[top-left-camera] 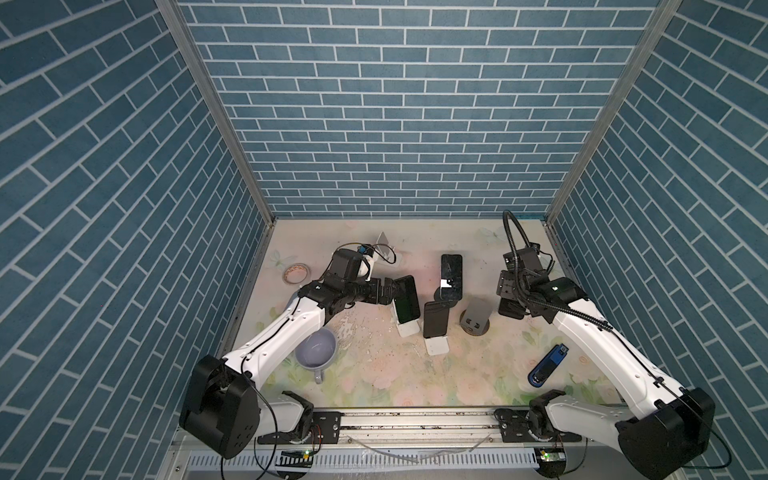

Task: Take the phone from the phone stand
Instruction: 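Lift the teal-edged phone up out of the black stand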

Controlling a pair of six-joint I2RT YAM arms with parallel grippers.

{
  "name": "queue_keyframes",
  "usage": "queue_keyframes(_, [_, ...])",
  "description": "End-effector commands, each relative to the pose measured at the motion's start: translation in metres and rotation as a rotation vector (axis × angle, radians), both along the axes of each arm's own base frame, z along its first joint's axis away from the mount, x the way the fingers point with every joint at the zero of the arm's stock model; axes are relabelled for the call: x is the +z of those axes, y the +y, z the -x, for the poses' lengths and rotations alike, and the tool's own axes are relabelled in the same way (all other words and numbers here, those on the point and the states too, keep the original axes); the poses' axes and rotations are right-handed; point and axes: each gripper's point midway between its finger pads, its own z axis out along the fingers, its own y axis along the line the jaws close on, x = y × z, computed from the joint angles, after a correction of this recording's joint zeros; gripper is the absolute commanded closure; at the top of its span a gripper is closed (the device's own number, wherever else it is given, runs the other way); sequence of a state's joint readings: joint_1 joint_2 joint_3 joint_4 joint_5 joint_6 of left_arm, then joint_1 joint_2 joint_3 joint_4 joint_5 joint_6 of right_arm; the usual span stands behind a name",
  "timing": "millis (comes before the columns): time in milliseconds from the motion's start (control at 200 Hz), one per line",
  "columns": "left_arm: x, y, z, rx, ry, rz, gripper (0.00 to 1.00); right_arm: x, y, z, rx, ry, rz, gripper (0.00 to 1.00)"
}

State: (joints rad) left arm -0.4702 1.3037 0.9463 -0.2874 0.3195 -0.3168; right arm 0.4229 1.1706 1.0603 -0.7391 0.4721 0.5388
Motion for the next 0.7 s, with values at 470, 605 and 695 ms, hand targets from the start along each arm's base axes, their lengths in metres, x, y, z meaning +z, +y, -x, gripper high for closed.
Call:
queue_keyframes(470, [0.013,0.009,0.003,0.012,-0.04,-0.034,0.0,-0.066,0.0,-0.067,0.182,0.129,0.047,0.48])
queue_keyframes(605, [0.015,0.01,0.004,0.016,-0.043,-0.039,0.0,-0.077,0.001,-0.087,0.22,0.153,0.024,0.48])
queue_keyframes(695, [0.016,0.011,0.004,0.02,-0.046,-0.042,0.0,-0.085,0.003,-0.1,0.239,0.169,0.011,0.48])
